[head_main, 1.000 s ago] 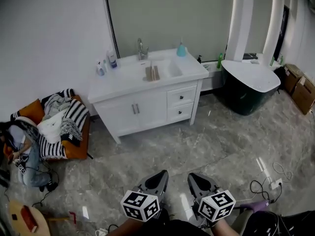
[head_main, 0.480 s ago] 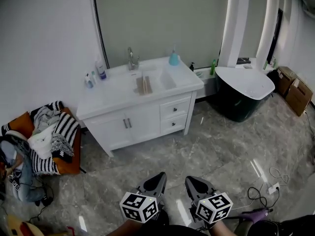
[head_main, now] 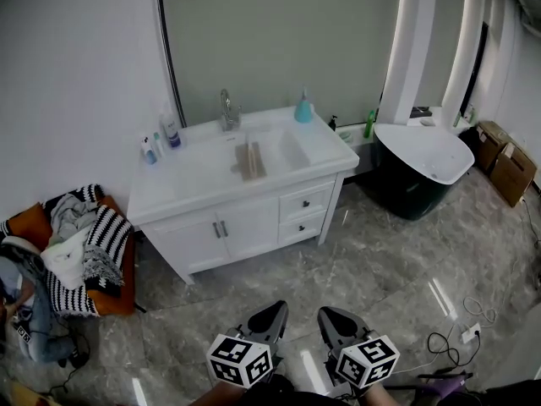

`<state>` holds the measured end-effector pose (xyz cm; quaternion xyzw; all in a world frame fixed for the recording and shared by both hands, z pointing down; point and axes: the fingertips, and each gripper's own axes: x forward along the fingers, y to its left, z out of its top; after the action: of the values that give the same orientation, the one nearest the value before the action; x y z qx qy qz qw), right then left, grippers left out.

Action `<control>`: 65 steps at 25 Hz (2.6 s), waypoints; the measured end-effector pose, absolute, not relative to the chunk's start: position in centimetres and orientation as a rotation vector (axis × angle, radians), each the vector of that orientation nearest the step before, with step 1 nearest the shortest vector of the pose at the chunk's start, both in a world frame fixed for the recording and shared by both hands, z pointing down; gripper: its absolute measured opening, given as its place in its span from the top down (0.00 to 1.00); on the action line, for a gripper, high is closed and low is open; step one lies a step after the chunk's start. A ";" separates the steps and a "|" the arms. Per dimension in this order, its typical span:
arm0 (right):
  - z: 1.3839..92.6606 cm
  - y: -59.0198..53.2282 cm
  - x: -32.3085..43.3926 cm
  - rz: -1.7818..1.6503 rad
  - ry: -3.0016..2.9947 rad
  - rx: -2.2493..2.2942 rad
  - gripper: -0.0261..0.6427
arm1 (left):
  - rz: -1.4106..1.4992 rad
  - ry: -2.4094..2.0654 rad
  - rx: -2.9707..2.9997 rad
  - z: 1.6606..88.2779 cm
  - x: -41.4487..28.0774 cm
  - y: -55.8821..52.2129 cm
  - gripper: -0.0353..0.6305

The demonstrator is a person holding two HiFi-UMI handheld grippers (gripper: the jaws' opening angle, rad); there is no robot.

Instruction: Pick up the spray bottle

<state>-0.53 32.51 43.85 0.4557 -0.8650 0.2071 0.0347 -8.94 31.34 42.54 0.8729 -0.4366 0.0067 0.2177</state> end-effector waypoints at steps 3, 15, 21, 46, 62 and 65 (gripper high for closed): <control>44.2 30.5 -2.0 0.651 -2.642 1.381 0.95 | 0.015 -1.207 2.399 42.9 -10.4 29.5 0.94; 44.8 23.5 -2.2 0.653 -2.605 1.431 0.95 | 0.030 -1.208 2.336 44.9 -12.3 23.0 0.94; 44.5 17.8 -1.4 0.645 -2.657 1.384 0.95 | 0.045 -1.240 2.336 44.7 -10.4 17.4 0.94; 44.2 -0.2 8.4 0.625 -2.744 1.295 0.95 | 0.040 -1.313 2.317 43.7 0.2 0.5 0.94; 44.9 -7.2 7.9 0.646 -2.720 1.299 0.95 | 0.056 -1.276 2.316 44.9 0.6 -7.2 0.94; 45.0 -9.5 7.3 0.660 -2.705 1.310 0.95 | 0.062 -1.267 2.303 45.2 -0.2 -9.4 0.94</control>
<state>7.34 -9.55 44.98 0.4254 -0.8787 0.2143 0.0324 -0.23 -9.39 45.21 0.8473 -0.4663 0.0227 0.2534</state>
